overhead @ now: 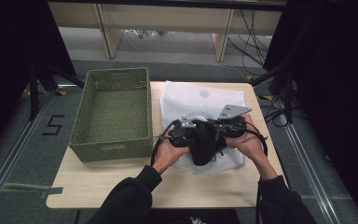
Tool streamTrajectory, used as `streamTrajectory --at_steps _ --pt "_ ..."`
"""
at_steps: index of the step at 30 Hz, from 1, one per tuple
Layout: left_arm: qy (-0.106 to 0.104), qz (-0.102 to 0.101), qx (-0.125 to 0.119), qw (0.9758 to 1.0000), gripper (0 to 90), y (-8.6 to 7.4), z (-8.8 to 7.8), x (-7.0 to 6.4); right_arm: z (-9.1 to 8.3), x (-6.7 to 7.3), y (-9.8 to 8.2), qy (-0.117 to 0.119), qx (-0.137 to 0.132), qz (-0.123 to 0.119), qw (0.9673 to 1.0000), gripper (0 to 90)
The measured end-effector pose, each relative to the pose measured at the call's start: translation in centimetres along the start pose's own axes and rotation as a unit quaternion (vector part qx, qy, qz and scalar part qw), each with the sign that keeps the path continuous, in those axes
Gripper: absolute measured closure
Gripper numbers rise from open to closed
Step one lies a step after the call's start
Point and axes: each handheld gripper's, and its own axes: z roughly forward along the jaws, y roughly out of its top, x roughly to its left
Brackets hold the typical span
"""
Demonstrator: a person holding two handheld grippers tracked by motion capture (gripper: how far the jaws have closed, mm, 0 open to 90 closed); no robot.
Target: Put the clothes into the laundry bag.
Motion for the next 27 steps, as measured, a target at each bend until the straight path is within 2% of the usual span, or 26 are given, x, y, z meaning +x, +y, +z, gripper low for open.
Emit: streamTrajectory --at_steps 2,3,4,5,6,9,11,13,15,16,17,18,19,20,21,22,23,24,25,26,27 --pt "0.006 0.008 0.028 0.9996 74.2 -0.8 1.7 0.6 -0.1 0.1 0.0 0.0 0.001 0.004 1.0 90.0" --pt "-0.003 -0.007 0.033 0.9994 72.9 -1.2 2.2 1.0 0.0 0.1 -0.1 0.004 0.002 0.004 1.0 89.9" --pt "-0.006 -0.028 0.025 0.9993 70.9 -1.7 2.4 1.2 0.1 0.2 -0.2 0.002 0.005 0.007 1.0 89.9" --pt "-0.014 -0.039 0.02 0.9989 67.7 -2.1 2.2 1.3 0.2 0.2 -0.4 0.003 0.008 0.007 0.9999 89.9" --pt "-0.02 -0.038 0.026 0.9987 62.8 -2.4 1.8 1.2 0.3 0.2 -0.6 0.005 0.01 0.007 0.9999 89.9" --pt "-0.02 -0.021 0.032 0.999 45.5 -2.8 0.3 0.7 0.4 -0.1 -1.0 0.007 0.014 0.024 0.9996 89.9" --pt "-0.021 -0.016 0.026 0.9993 35.0 -2.8 -0.9 -0.1 0.3 -0.2 -1.1 0.005 0.013 0.024 0.9996 89.9" --pt "-0.023 0.002 0.021 0.9995 28.0 -3.0 -1.8 -1.1 0.3 -0.3 -1.0 0.001 0.011 0.022 0.9997 89.9" --pt "-0.023 0.028 0.036 0.9987 22.4 -3.5 -1.6 -2.0 0.3 -0.2 -1.0 0.006 0.014 0.026 0.9995 89.8" --pt "-0.024 0.042 0.056 0.9973 19.6 -3.7 -1.0 -2.2 0.4 -0.2 -0.9 0.003 0.008 0.017 0.9998 89.8" --pt "-0.016 0.043 0.068 0.9967 19.3 -3.8 -0.3 -2.3 0.4 -0.1 -0.8 0.007 0.013 0.025 0.9996 89.8" --pt "-0.005 0.038 0.06 0.9974 19.2 -3.9 0.6 -2.5 0.5 0.0 -0.8 0.005 0.011 0.019 0.9997 89.8" --pt "-0.009 0.039 0.071 0.9966 19.2 -3.8 1.2 -2.5 0.5 0.1 -0.7 0.005 0.014 0.015 0.9998 89.8" --pt "0.001 0.029 0.064 0.9976 20.1 -3.8 2.0 -2.9 0.5 0.2 -0.7 0.004 0.013 0.011 0.9998 89.8" --pt "0.007 0.063 0.089 0.994 24.4 -3.6 2.2 -2.8 0.5 0.3 -0.7 0.012 0.016 0.014 0.9997 89.8" --pt "0.021 0.081 0.088 0.9926 34.8 -3.6 2.6 -3.0 0.5 0.2 -0.7 0.006 0.012 0.014 0.9998 89.8" --pt "0.035 0.09 0.086 0.9916 48.0 -3.2 2.6 -3.0 0.6 0.1 -0.7 0.008 0.011 0.019 0.9997 89.8" --pt "0.029 0.089 0.085 0.992 60.7 -2.8 2.7 -3.0 0.5 0.0 -0.8 0.011 0.008 0.021 0.9997 89.8" --pt "0.023 0.084 0.085 0.9925 67.1 -2.6 2.7 -2.9 0.5 -0.1 -0.8 0.019 0.009 0.027 0.9994 89.8" --pt "0.022 0.084 0.082 0.9928 69.5 -2.3 2.6 -2.8 0.4 -0.1 -0.9 0.016 0.011 0.034 0.9992 89.8" --pt "0.02 0.062 0.061 0.996 71.2 -2.1 2.5 -2.8 0.3 -0.2 -0.9 0.016 0.01 0.035 0.9992 89.8"
